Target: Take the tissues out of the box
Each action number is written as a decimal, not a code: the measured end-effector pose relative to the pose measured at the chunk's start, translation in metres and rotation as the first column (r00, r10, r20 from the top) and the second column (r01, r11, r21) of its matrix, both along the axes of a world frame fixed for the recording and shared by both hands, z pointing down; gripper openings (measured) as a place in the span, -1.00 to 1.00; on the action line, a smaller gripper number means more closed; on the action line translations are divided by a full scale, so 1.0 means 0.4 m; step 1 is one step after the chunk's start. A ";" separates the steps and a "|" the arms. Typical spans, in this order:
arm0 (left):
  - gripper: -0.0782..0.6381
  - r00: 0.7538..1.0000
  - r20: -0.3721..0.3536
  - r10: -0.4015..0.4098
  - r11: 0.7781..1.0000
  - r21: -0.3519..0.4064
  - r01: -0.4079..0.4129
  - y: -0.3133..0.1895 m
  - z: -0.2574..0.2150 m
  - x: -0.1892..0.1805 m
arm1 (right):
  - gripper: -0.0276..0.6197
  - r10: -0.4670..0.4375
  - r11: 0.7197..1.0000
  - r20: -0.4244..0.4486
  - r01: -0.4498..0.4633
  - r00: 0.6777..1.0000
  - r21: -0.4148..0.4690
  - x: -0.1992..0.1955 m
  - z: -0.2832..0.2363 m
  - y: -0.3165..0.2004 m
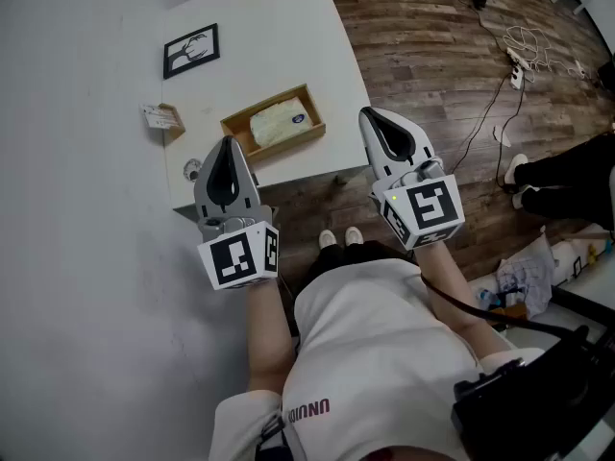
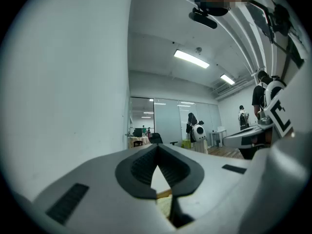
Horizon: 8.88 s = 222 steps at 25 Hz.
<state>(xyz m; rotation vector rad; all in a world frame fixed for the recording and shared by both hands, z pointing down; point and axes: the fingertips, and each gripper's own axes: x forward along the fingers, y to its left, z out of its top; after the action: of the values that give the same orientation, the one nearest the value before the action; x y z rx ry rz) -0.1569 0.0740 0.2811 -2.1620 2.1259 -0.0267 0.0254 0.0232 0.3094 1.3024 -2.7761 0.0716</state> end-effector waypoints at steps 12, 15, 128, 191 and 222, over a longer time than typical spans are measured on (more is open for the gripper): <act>-0.75 1.000 0.006 0.013 1.000 0.000 -0.013 -0.005 0.001 -0.001 | -0.85 0.007 1.000 0.006 -0.007 1.000 0.003 -0.001 -0.001 -0.005; -0.75 1.000 0.011 0.017 1.000 -0.006 -0.017 -0.009 0.004 0.003 | -0.85 0.004 1.000 0.005 -0.004 1.000 0.007 0.000 -0.003 -0.008; -0.17 0.665 -0.164 0.728 0.352 -0.743 -0.569 -0.266 0.548 0.132 | -0.85 0.078 0.988 -0.049 -0.084 0.996 -0.126 -0.036 0.097 -0.413; -0.61 0.661 -0.092 0.745 0.315 -0.824 -0.471 -0.252 0.610 0.112 | -0.85 0.086 0.986 -0.055 -0.093 0.995 -0.140 -0.039 0.111 -0.411; -0.72 0.692 -0.058 0.720 0.370 -0.811 -0.453 -0.239 0.580 0.093 | -0.85 0.064 0.989 -0.069 -0.073 0.996 -0.129 -0.053 0.102 -0.407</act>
<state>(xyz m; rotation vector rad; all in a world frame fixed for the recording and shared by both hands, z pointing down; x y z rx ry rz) -0.1199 -0.0216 0.5131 -2.9717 1.0447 -1.3886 0.0044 -0.1397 0.3500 1.3421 -2.6235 0.2081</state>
